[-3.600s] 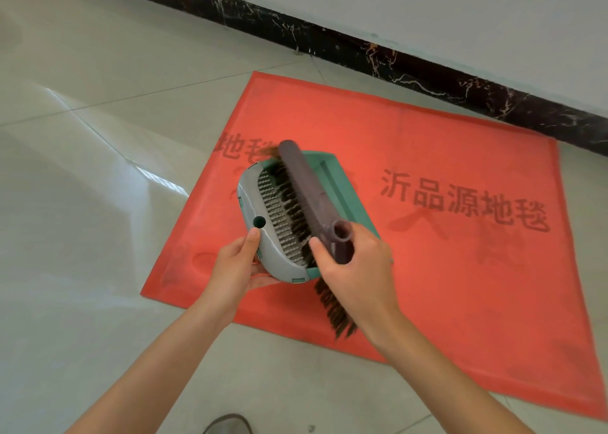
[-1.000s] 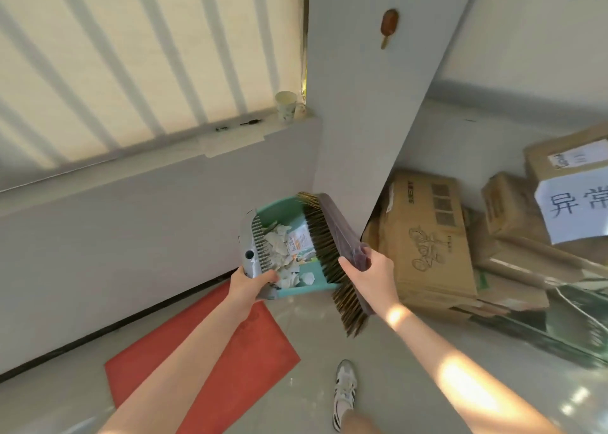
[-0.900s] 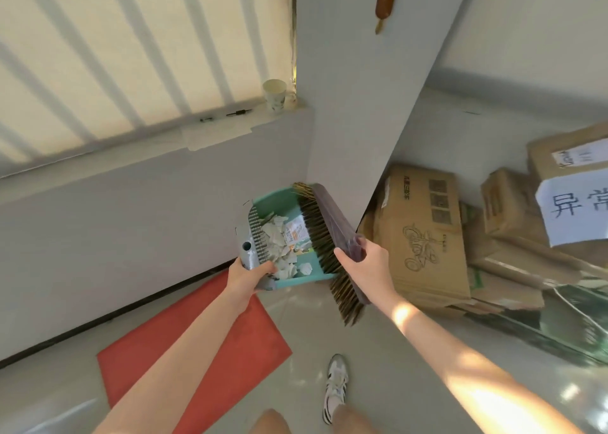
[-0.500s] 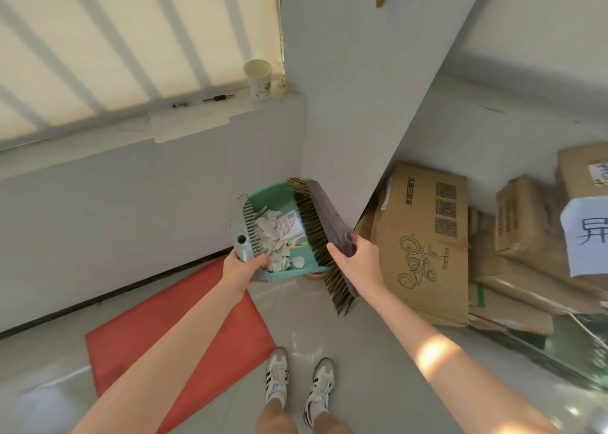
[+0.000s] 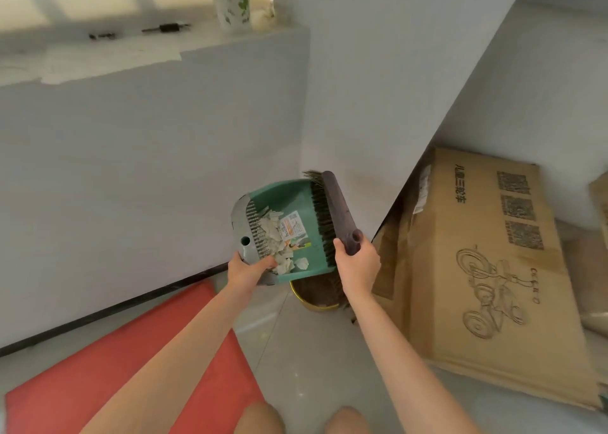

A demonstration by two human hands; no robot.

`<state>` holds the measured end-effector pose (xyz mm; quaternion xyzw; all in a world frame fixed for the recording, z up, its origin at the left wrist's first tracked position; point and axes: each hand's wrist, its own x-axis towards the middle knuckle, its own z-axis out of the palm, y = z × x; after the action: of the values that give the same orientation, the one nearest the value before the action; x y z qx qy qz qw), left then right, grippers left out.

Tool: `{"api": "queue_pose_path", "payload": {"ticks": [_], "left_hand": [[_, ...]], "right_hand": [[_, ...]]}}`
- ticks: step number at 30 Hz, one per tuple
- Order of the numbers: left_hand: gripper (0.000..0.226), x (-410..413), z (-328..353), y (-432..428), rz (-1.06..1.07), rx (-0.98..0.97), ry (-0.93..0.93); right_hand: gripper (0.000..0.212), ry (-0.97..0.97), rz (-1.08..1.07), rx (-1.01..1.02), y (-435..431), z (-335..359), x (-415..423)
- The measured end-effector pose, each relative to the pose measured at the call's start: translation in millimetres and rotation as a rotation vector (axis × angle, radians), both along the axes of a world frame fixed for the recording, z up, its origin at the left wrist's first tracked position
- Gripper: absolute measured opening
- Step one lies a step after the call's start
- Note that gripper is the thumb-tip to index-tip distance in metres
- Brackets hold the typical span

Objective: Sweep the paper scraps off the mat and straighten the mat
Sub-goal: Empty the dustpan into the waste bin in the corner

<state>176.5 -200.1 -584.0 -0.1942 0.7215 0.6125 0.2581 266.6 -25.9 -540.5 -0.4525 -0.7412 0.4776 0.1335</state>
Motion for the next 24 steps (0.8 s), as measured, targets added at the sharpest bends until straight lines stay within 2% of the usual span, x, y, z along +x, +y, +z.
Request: {"api": "queue_pose_path", "payload": {"ticks": [7,12,17,21,24], "left_hand": [[0.056,-33.2,-206.8,28.5,-0.027,0.016,0.127],[0.064,-46.1,-302.9,38.0,-0.022,-0.004,0.225],[0.050,-59.8,-325.1,35.5,-0.053,0.004,0.303],[0.053,-62.4,-314.3,29.6,-0.099,-0.012,0.339],[0.058,-63.4,-306.5,21.8,-0.137,-0.060,0.388]], "right_hand": [[0.035,0.058,-0.035,0.037,30.2,-227.5,-25.5],[0.031,0.166,0.034,0.106,46.6,-335.8,-35.7],[0.032,0.337,0.035,0.112,59.1,-357.7,-35.6],[0.016,0.419,-0.021,0.142,66.8,-353.9,-31.2],[0.029,0.439,-0.067,0.197,68.7,-349.6,-26.6]]}}
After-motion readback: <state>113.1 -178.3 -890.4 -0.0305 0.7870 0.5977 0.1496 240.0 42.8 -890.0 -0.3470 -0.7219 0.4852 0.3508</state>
